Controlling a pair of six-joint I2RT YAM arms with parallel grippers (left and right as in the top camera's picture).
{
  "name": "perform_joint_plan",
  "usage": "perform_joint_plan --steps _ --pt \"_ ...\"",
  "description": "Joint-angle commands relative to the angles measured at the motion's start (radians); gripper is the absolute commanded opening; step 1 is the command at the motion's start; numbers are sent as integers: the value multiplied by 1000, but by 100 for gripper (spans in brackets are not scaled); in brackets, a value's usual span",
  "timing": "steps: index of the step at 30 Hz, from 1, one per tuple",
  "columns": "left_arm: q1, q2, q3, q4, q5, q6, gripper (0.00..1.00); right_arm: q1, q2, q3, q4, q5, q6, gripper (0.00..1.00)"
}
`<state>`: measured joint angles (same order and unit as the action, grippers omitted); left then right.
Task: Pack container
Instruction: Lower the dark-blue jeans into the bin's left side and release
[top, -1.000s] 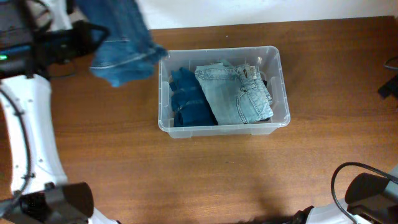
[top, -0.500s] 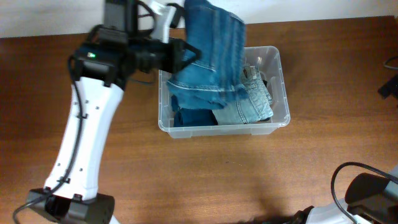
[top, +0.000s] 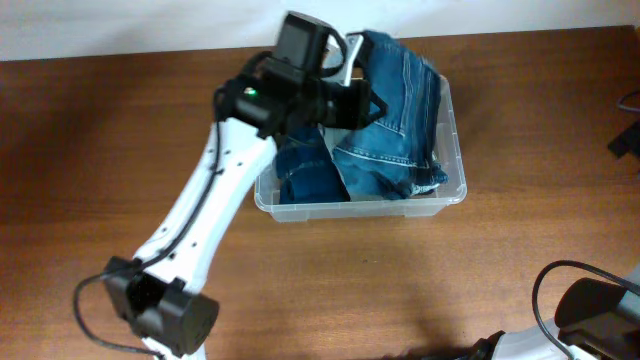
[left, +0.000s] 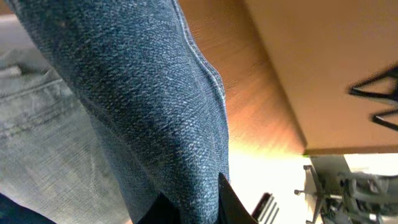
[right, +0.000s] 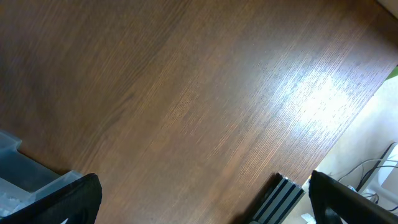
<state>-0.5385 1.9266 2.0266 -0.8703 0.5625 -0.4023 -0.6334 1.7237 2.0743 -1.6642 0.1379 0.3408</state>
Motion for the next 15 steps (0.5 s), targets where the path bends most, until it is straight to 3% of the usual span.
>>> perform_joint_plan --steps 1,15 --pt "-2 2 16 24 -56 -76 1 -2 4 -3 3 5 13 98" --pt "11 9 16 -97 -288 -77 1 -2 4 -3 3 5 13 98"
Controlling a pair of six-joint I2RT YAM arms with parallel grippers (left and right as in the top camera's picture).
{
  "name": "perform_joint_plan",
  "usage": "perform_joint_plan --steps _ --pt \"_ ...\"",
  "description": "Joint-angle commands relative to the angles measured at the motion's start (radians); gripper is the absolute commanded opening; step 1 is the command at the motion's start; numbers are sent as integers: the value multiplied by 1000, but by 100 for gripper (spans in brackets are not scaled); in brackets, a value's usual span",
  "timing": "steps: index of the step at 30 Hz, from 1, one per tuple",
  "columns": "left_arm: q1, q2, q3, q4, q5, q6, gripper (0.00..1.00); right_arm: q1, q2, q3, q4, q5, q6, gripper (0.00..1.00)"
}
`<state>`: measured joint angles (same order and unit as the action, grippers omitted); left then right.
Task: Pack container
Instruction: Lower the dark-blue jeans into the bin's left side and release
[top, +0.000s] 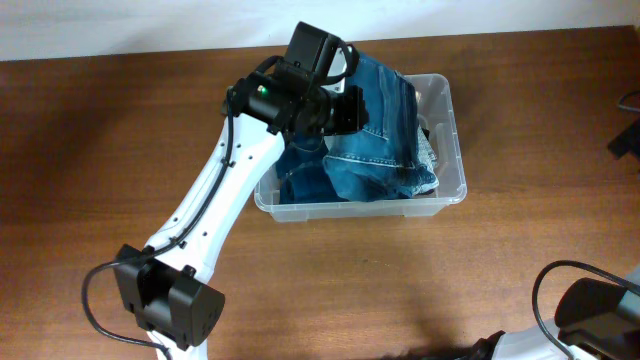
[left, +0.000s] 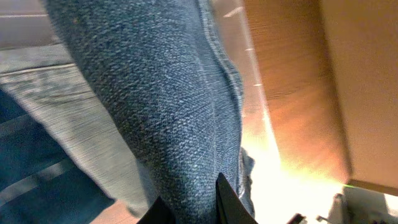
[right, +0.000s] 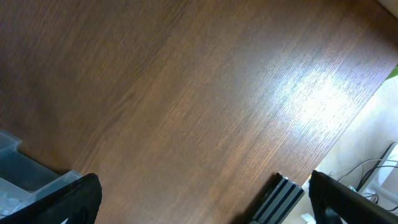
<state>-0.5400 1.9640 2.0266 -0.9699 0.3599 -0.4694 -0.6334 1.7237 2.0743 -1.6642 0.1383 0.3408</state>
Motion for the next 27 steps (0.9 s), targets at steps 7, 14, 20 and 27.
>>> perform_joint_plan --steps 7,14,20,27 --pt "61 -28 16 -14 -160 -9 1 -2 4 -3 3 5 13 99" --pt "132 -28 16 -73 -163 -9 1 -2 4 -3 3 5 13 98" --pt "135 -28 16 -106 -164 -9 9 -2 4 -3 3 5 13 99" --pt "135 -28 16 -131 -166 -9 39 -2 4 -3 3 5 13 98"
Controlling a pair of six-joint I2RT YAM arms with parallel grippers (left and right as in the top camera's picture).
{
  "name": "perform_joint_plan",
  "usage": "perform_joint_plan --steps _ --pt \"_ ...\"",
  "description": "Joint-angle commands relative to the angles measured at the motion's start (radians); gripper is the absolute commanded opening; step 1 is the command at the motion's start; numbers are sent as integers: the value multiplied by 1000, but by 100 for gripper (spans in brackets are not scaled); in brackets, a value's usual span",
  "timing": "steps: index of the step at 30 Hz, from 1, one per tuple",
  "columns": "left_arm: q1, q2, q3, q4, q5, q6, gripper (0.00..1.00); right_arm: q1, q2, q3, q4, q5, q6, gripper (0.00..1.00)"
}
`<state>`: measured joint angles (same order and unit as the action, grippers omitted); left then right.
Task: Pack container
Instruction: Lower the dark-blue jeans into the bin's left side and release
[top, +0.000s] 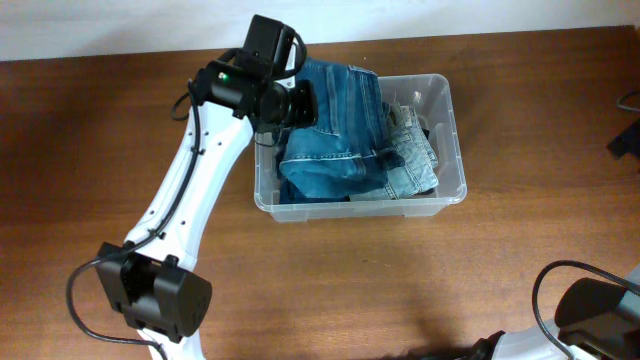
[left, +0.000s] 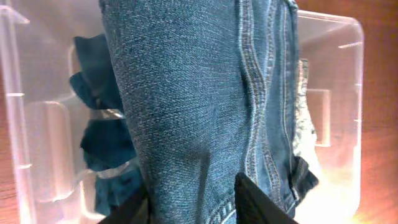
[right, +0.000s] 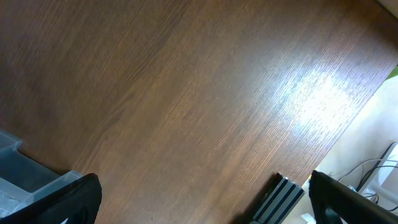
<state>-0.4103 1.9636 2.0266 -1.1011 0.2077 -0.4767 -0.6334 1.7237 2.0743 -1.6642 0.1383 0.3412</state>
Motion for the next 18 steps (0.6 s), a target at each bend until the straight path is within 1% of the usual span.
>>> perform_joint_plan --steps 1,12,18 --pt "5 -28 16 -4 -14 -2 39 -2 4 -3 3 5 12 98" --pt "5 -28 16 -92 -18 -2 39 -2 4 -3 3 5 12 98" --pt "5 -28 16 -165 -79 -2 40 -2 4 -3 3 5 12 98"
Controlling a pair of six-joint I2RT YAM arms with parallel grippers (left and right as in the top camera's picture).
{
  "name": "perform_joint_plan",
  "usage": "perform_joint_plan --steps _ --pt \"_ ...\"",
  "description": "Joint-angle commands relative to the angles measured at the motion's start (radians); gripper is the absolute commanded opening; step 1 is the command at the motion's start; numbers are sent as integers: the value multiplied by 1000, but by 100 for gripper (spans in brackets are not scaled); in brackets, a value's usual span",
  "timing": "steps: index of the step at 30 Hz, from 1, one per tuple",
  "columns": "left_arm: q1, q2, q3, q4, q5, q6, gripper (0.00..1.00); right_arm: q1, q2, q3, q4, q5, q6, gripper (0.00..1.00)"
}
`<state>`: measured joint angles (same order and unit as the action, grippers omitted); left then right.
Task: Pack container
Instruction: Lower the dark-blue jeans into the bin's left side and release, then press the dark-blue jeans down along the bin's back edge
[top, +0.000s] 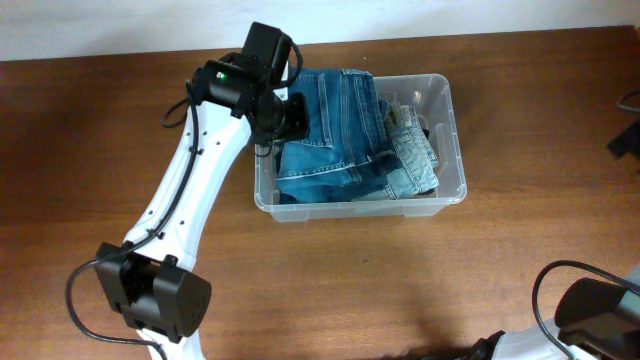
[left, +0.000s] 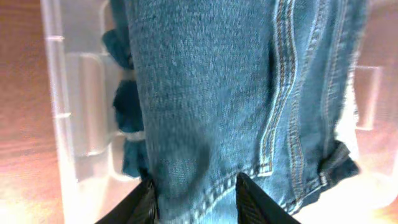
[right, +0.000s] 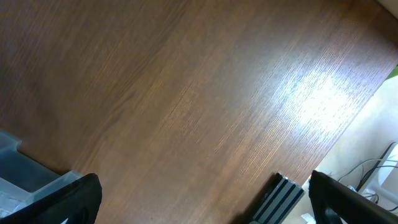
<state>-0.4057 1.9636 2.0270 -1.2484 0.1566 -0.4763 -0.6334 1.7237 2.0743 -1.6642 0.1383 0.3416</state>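
Note:
Folded blue jeans (top: 335, 130) lie in the clear plastic container (top: 455, 150), filling its left and middle. A lighter denim piece (top: 412, 160) sits at their right. My left gripper (top: 290, 115) hangs over the container's left side. In the left wrist view the jeans (left: 205, 93) fill the frame, and the left gripper (left: 196, 202) stands open with denim between its spread fingers. The container's wall (left: 81, 112) shows to the left. My right gripper (right: 202, 199) is wide open over bare table, holding nothing.
The container stands on a brown wooden table (top: 120, 150) near its back edge. A dark blue cloth (left: 121, 106) is tucked under the jeans at the container's left wall. The right arm's base and cable (top: 590, 305) sit at the front right corner.
The jeans lie flatter and lower in the container. My left gripper has shifted slightly toward the front over the container's left side, fingers still apart. The right arm has not moved.
My left gripper was shut on the jeans, holding them above the container's back right. Then it carried them further left, still shut. Then its fingers stood apart with the jeans draped over the container's left half, where they now lie.

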Motion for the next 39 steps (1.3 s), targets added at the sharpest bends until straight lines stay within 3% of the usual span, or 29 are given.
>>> perform_joint_plan --steps 1,9,16,28,39 --pt "1 -28 16 -25 -27 -2 40 -2 4 -3 3 5 12 98" --pt "1 -28 16 -23 -24 -2 40 -2 4 -3 3 5 12 99" --pt "3 -28 16 159 -154 -2 38 -2 4 -3 3 5 12 98" --pt "-59 111 16 483 -111 -2 2 -2 4 -3 3 5 12 98" --pt "-105 285 16 583 -77 -2 1 -2 4 -3 3 5 12 99"
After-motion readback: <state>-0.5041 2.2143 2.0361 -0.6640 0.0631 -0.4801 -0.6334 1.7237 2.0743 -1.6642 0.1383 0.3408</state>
